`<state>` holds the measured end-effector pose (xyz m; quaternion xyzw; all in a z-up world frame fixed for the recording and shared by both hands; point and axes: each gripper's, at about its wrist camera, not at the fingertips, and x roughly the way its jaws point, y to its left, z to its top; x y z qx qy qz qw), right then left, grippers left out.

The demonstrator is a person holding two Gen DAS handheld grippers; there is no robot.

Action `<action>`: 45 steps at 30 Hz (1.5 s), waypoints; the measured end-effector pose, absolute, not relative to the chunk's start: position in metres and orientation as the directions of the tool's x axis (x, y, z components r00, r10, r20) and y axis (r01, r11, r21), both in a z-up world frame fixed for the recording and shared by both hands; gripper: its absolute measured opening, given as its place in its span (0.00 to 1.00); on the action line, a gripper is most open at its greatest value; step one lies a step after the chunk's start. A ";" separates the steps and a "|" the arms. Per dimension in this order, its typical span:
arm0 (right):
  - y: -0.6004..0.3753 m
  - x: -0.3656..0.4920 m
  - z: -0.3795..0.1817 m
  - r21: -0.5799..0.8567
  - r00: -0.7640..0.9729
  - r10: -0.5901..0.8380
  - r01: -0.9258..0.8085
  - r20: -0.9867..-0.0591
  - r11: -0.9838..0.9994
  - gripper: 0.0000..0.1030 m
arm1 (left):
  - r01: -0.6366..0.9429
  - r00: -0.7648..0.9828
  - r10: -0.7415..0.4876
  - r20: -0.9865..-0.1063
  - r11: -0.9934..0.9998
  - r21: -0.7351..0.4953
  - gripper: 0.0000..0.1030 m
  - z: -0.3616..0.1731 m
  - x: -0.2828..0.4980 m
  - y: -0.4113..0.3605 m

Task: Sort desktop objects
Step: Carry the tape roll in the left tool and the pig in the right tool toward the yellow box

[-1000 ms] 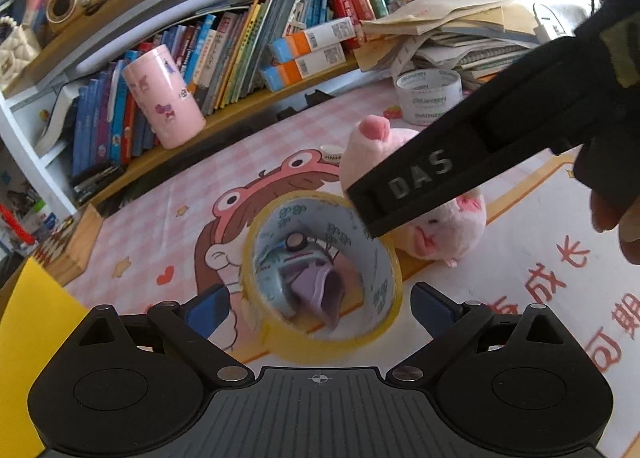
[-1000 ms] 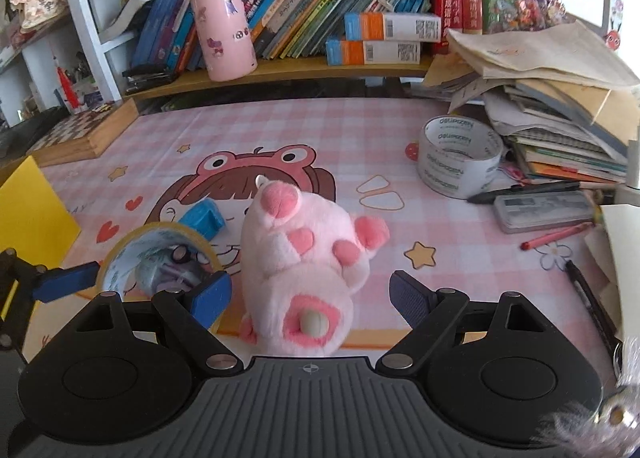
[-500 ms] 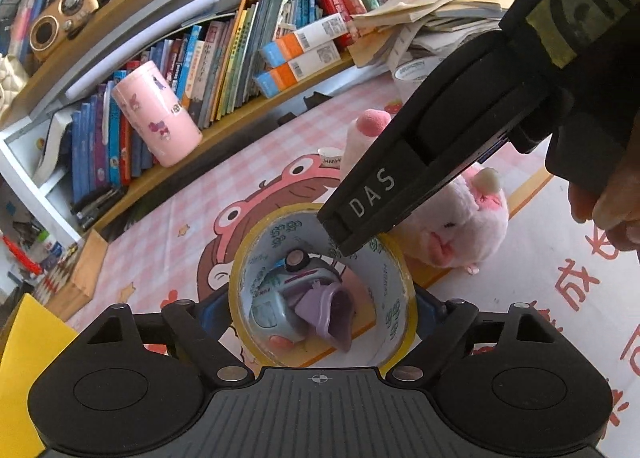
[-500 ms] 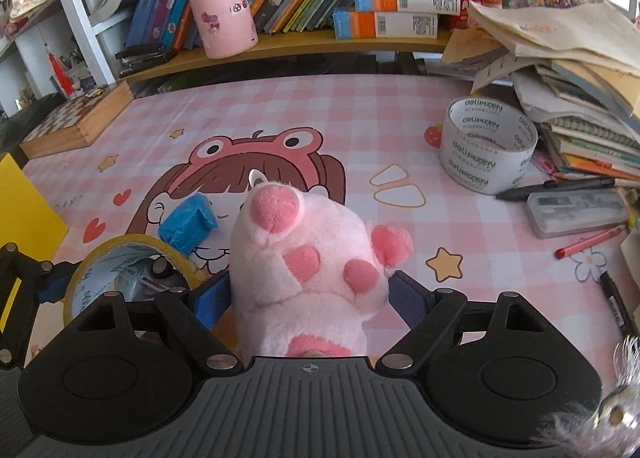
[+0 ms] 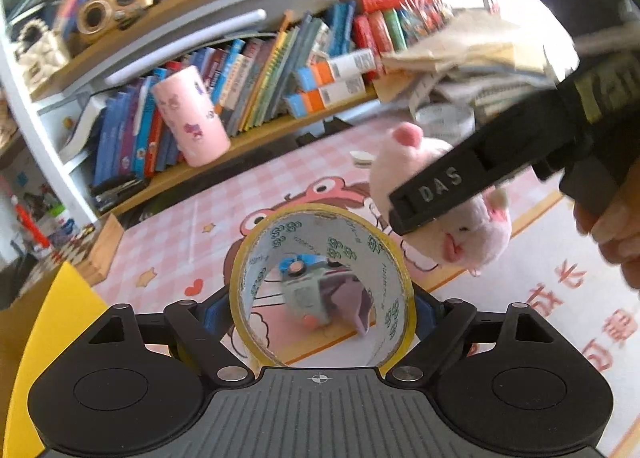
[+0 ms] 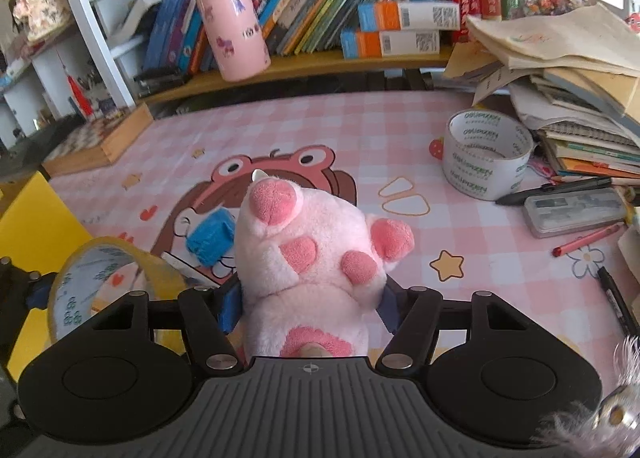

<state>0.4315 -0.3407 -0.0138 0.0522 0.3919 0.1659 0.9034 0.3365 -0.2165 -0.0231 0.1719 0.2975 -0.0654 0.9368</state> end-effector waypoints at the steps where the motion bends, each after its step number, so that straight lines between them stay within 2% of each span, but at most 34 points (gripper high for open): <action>1: -0.342 0.428 -0.011 0.230 0.643 0.342 -0.254 -0.686 0.939 0.60 | 0.216 0.817 -0.025 -0.576 0.940 0.266 0.84 -0.019 0.333 -0.214; 9: -0.354 0.395 0.008 0.265 0.676 0.344 -0.222 -0.652 0.938 0.60 | 0.169 0.837 -0.060 -0.543 0.974 0.154 0.84 0.007 0.297 -0.192; 18: -0.353 0.346 0.022 0.259 0.704 0.318 -0.194 -0.635 0.946 0.60 | 0.172 0.848 -0.103 -0.521 0.981 0.087 0.84 0.025 0.260 -0.165; 30: -0.311 0.265 0.032 0.223 0.707 0.298 -0.200 -0.641 0.954 0.60 | 0.190 0.842 -0.148 -0.519 0.981 0.028 0.84 0.030 0.204 -0.118; 45: -0.239 0.184 0.022 0.149 0.658 0.281 -0.250 -0.699 0.957 0.60 | 0.223 0.812 -0.192 -0.551 0.975 -0.010 0.84 0.020 0.140 -0.068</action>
